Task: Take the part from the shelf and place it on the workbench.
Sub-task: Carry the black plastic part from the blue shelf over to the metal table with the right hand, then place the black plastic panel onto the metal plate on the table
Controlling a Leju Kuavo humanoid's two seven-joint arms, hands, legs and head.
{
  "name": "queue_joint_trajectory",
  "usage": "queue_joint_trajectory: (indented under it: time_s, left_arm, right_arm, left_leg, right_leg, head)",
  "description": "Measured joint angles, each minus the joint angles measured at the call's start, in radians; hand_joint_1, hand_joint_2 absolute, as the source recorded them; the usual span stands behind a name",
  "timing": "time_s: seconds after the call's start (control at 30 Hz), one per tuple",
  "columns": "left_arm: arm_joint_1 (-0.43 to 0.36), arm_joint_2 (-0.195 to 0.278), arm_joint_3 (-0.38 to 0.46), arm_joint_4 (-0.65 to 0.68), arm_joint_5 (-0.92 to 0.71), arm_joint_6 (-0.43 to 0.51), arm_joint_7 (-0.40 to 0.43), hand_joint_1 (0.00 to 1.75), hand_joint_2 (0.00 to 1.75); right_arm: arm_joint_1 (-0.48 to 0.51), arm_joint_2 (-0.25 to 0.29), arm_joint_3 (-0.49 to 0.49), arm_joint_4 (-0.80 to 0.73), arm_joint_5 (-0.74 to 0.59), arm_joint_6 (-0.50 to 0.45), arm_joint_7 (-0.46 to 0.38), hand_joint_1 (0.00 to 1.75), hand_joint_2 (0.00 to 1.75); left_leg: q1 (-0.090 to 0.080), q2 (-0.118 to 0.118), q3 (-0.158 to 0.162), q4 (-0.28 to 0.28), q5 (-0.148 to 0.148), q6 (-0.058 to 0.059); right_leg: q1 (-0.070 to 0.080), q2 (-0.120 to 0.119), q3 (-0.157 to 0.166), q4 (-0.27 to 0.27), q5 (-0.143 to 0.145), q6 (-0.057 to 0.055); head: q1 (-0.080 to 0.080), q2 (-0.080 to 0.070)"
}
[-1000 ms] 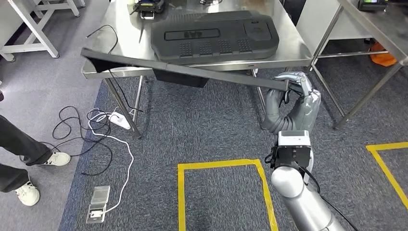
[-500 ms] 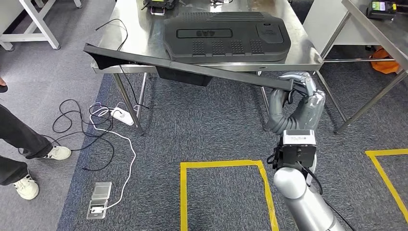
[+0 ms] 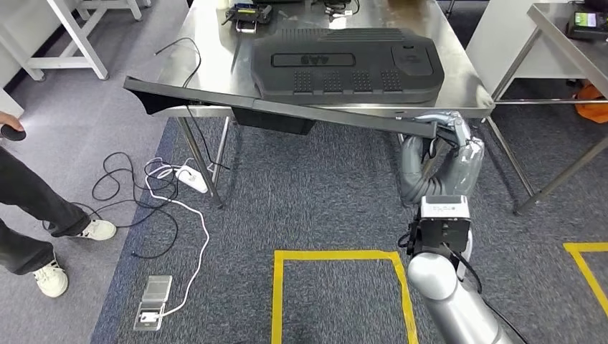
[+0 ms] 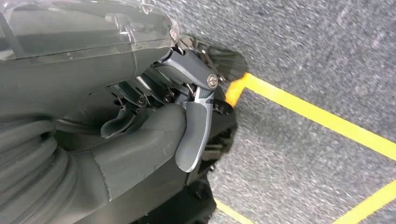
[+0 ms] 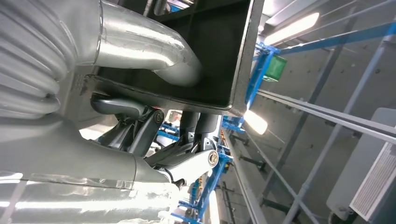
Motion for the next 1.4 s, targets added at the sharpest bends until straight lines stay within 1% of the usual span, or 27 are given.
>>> queue_joint_trajectory:
  time_s: [0.1,0.17,0.23,0.33,0.4,0.43,0.47,0.5,0.57,0.6,0.63,0.7,0.73,0.77,0.8,0.83,0.9,0.93,0.97,1.03,1.07,1.1,1.17,1.23,1.27,1.33,1.4]
  left_arm:
    - [0.000,0.000,0.000,0.000,-0.006,-0.004,-0.003,1.75,1.75]
    - [0.000,0.000,0.000,0.000,-0.013,-0.008,-0.004,1.75,1.75]
    - [-0.002,0.000,0.000,0.000,-0.019,-0.010,-0.005,1.75,1.75]
    - [-0.001,0.001,0.000,0.000,-0.025,-0.011,-0.005,1.75,1.75]
    - [0.006,0.001,0.000,0.000,-0.028,-0.011,-0.005,1.75,1.75]
    - [0.009,0.001,0.000,0.000,-0.029,-0.011,-0.004,1.75,1.75]
    - [0.013,0.002,0.000,0.001,-0.030,-0.011,-0.003,1.75,1.75]
    - [0.017,0.003,0.000,0.001,-0.030,-0.011,-0.002,1.75,1.75]
    - [0.024,0.004,0.000,0.002,-0.031,-0.011,0.002,1.75,1.75]
    - [0.024,0.005,0.000,0.002,-0.031,-0.011,0.004,1.75,1.75]
    - [0.020,0.004,0.000,0.002,-0.031,-0.011,0.006,1.75,1.75]
    - [0.010,0.004,0.000,0.002,-0.032,-0.012,0.006,1.75,1.75]
    - [0.007,0.003,0.000,0.002,-0.032,-0.013,0.006,1.75,1.75]
    - [0.008,0.003,0.000,0.002,-0.032,-0.013,0.007,1.75,1.75]
    - [0.010,0.002,0.000,0.002,-0.032,-0.013,0.007,1.75,1.75]
    - [0.014,0.000,0.000,0.002,-0.032,-0.014,0.008,1.75,1.75]
    - [0.020,-0.001,0.000,0.002,-0.032,-0.013,0.008,1.75,1.75]
    - [0.021,-0.001,0.000,0.002,-0.032,-0.013,0.008,1.75,1.75]
    - [0.022,-0.002,0.000,0.002,-0.032,-0.013,0.008,1.75,1.75]
    - [0.023,-0.003,0.000,0.002,-0.032,-0.014,0.008,1.75,1.75]
    - [0.022,-0.004,0.000,0.001,-0.032,-0.014,0.009,1.75,1.75]
    - [0.020,-0.004,0.000,0.001,-0.032,-0.014,0.009,1.75,1.75]
    - [0.007,-0.005,0.000,0.000,-0.032,-0.014,0.010,1.75,1.75]
    - [-0.004,-0.005,0.000,0.000,-0.032,-0.014,0.010,1.75,1.75]
    - [-0.005,-0.005,0.000,0.000,-0.032,-0.014,0.010,1.75,1.75]
    - [-0.004,-0.005,0.000,0.000,-0.033,-0.014,0.009,1.75,1.75]
    - [0.000,-0.004,0.000,0.000,-0.036,-0.014,0.008,1.75,1.75]
  right_arm:
    - [0.003,-0.001,0.001,0.001,0.011,-0.001,0.011,1.75,1.75]
    - [0.007,-0.003,0.002,0.000,0.024,-0.001,0.021,1.75,1.75]
    - [0.013,-0.005,0.002,-0.002,0.037,-0.001,0.027,1.75,1.75]
    - [0.026,-0.006,0.002,-0.008,0.056,-0.001,0.036,1.75,1.75]
    - [0.037,-0.007,0.002,-0.011,0.063,-0.001,0.043,1.75,1.75]
    - [0.041,-0.008,0.002,-0.013,0.065,-0.001,0.044,1.75,1.75]
    - [0.045,-0.008,0.002,-0.013,0.066,-0.001,0.046,1.75,1.75]
    - [0.048,-0.009,0.002,-0.014,0.066,-0.001,0.047,1.75,1.75]
    - [0.055,-0.009,0.002,-0.016,0.067,-0.001,0.051,1.75,1.75]
    - [0.056,-0.010,0.002,-0.020,0.068,-0.002,0.052,1.75,1.75]
    - [0.056,-0.011,0.002,-0.026,0.069,-0.002,0.053,1.75,1.75]
    - [0.054,-0.015,0.002,-0.035,0.071,-0.002,0.054,1.75,1.75]
    - [0.055,-0.017,0.002,-0.037,0.071,-0.002,0.054,1.75,1.75]
    - [0.057,-0.019,0.002,-0.038,0.070,-0.002,0.054,1.75,1.75]
    - [0.058,-0.020,0.003,-0.038,0.070,-0.002,0.054,1.75,1.75]
    - [0.060,-0.022,0.003,-0.039,0.070,-0.002,0.054,1.75,1.75]
    - [0.063,-0.025,0.003,-0.039,0.070,-0.002,0.055,1.75,1.75]
    - [0.065,-0.026,0.002,-0.039,0.070,-0.002,0.055,1.75,1.75]
    - [0.067,-0.027,0.002,-0.039,0.070,-0.002,0.055,1.75,1.75]
    - [0.070,-0.030,0.002,-0.039,0.069,-0.002,0.055,1.75,1.75]
    - [0.071,-0.031,0.003,-0.041,0.069,-0.002,0.055,1.75,1.75]
    - [0.070,-0.032,0.003,-0.045,0.069,-0.002,0.055,1.75,1.75]
    - [0.064,-0.032,0.003,-0.059,0.070,-0.002,0.054,1.75,1.75]
    - [0.060,-0.032,0.003,-0.069,0.071,-0.002,0.055,1.75,1.75]
    - [0.061,-0.033,0.003,-0.070,0.071,-0.002,0.056,1.75,1.75]
    - [0.064,-0.033,0.003,-0.071,0.071,-0.002,0.059,1.75,1.75]
    - [0.067,-0.033,0.003,-0.071,0.073,-0.002,0.061,1.75,1.75]
  left_leg:
    - [-0.002,-0.001,0.008,-0.001,-0.009,-0.023]
    - [0.000,0.004,0.004,0.039,0.000,-0.033]
    - [0.000,0.013,-0.055,0.147,0.013,-0.037]
    - [-0.010,0.018,-0.185,0.294,-0.059,-0.033]
    - [-0.022,0.018,-0.228,0.272,-0.113,-0.017]
    - [-0.030,0.018,-0.234,0.229,-0.109,-0.004]
    - [-0.040,0.016,-0.237,0.163,-0.053,0.014]
    - [-0.050,0.009,-0.234,0.102,0.038,0.031]
    - [-0.067,0.000,-0.219,0.034,0.177,0.051]
    - [-0.072,-0.003,-0.205,0.029,0.186,0.053]
    - [-0.075,-0.001,-0.186,0.029,0.163,0.054]
    - [-0.071,-0.001,-0.141,0.015,0.127,0.062]
    - [-0.066,-0.001,-0.116,0.008,0.110,0.065]
    - [-0.061,-0.001,-0.092,0.001,0.093,0.067]
    - [-0.057,-0.001,-0.070,-0.002,0.076,0.067]
    - [-0.053,-0.002,-0.044,-0.004,0.055,0.066]
    - [-0.045,-0.006,0.006,-0.006,0.015,0.061]
    - [-0.041,-0.009,0.032,-0.007,-0.006,0.058]
    - [-0.038,-0.011,0.055,-0.007,-0.025,0.054]
    - [-0.037,-0.013,0.094,-0.006,-0.064,0.045]
    - [-0.037,-0.014,0.110,-0.010,-0.084,0.038]
    - [-0.040,-0.014,0.124,-0.005,-0.093,0.032]
    - [-0.044,-0.011,0.123,0.036,-0.079,0.020]
    - [-0.043,0.000,0.068,0.152,-0.039,0.009]
    - [-0.040,0.006,0.028,0.213,-0.038,0.003]
    - [-0.032,0.012,-0.055,0.292,-0.103,-0.009]
    - [-0.027,0.014,-0.110,0.283,-0.200,-0.016]
  right_leg:
    - [0.005,0.003,0.010,-0.015,-0.024,-0.036]
    - [0.006,0.001,0.033,-0.019,-0.033,-0.053]
    - [0.009,-0.003,0.066,-0.026,-0.050,-0.062]
    - [0.020,-0.007,0.128,-0.047,-0.085,-0.073]
    - [0.031,-0.006,0.187,-0.069,-0.113,-0.079]
    - [0.038,-0.005,0.217,-0.080,-0.127,-0.081]
    - [0.043,-0.003,0.248,-0.093,-0.143,-0.083]
    - [0.048,0.000,0.276,-0.102,-0.159,-0.084]
    - [0.048,0.009,0.322,-0.125,-0.191,-0.081]
    - [0.047,0.013,0.341,-0.127,-0.193,-0.077]
    - [0.045,0.015,0.346,-0.109,-0.180,-0.072]
    - [0.043,0.013,0.293,0.026,-0.120,-0.059]
    - [0.042,0.012,0.236,0.117,-0.103,-0.051]
    - [0.041,0.011,0.174,0.194,-0.111,-0.046]
    - [0.039,0.010,0.121,0.239,-0.146,-0.040]
    - [0.037,0.009,0.067,0.262,-0.200,-0.035]
    - [0.033,0.009,-0.006,0.235,-0.290,-0.028]
    - [0.031,0.008,-0.033,0.196,-0.300,-0.025]
    - [0.030,0.007,-0.048,0.146,-0.265,-0.024]
    - [0.028,0.001,-0.053,0.057,-0.089,-0.023]
    - [0.030,0.000,-0.047,0.034,-0.022,-0.029]
    - [0.030,0.000,-0.038,0.023,0.016,-0.036]
    - [0.028,0.005,-0.014,0.017,-0.007,-0.057]
    - [0.022,0.002,0.018,0.009,-0.017,-0.069]
    - [0.020,0.000,0.034,0.004,-0.021,-0.073]
    - [0.018,0.000,0.066,-0.010,-0.038,-0.073]
    - [0.015,0.001,0.107,-0.029,-0.060,-0.068]
  head:
    - [-0.006,0.000]
    - [-0.015,0.000]
    - [-0.023,0.000]
    - [-0.029,0.000]
    - [-0.032,0.000]
    - [-0.033,0.000]
    - [-0.035,0.000]
    - [-0.032,0.000]
    - [-0.024,0.000]
    - [-0.022,0.000]
    - [-0.025,0.000]
    - [-0.030,0.000]
    - [-0.029,0.000]
    - [-0.027,0.000]
    - [-0.024,0.000]
    - [-0.022,0.000]
    - [-0.018,0.000]
    - [-0.016,0.000]
    - [-0.013,0.000]
    - [-0.008,0.000]
    - [-0.007,0.000]
    - [-0.008,0.000]
    - [-0.013,0.000]
    - [-0.019,0.000]
    - [-0.022,0.000]
    - [-0.027,0.000]
    - [-0.028,0.000]
